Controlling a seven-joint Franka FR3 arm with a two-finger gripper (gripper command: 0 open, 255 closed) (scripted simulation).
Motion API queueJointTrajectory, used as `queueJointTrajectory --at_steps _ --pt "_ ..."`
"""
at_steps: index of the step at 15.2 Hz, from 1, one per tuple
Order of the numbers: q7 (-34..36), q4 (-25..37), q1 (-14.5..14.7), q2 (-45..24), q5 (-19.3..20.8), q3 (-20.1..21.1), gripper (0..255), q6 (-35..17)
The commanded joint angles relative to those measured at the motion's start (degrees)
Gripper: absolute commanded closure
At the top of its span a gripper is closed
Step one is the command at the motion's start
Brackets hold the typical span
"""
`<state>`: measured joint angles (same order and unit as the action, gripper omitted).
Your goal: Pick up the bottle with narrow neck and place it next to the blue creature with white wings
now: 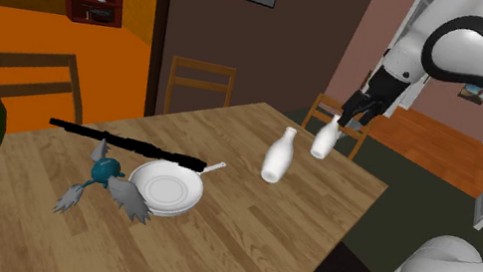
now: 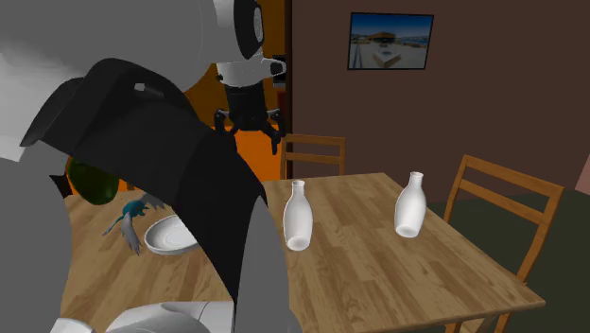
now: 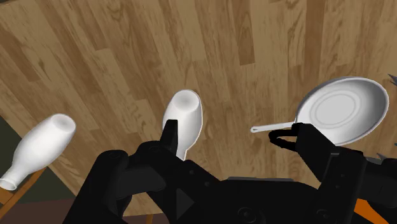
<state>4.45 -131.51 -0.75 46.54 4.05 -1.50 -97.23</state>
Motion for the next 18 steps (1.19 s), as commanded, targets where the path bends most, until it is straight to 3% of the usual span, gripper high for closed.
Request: queueJointTrajectory --at_steps 1,9,18 --pt "0.0 0.0 0.0 0.0 0.0 0.0 0 0.0" --pt "-3.4 -1.5 -0.5 -12.1 0.6 -4.6 0 -14.1" --pt "-8.5 2.9 -0.1 -29.4 -1.9 -9.7 0 -27.4"
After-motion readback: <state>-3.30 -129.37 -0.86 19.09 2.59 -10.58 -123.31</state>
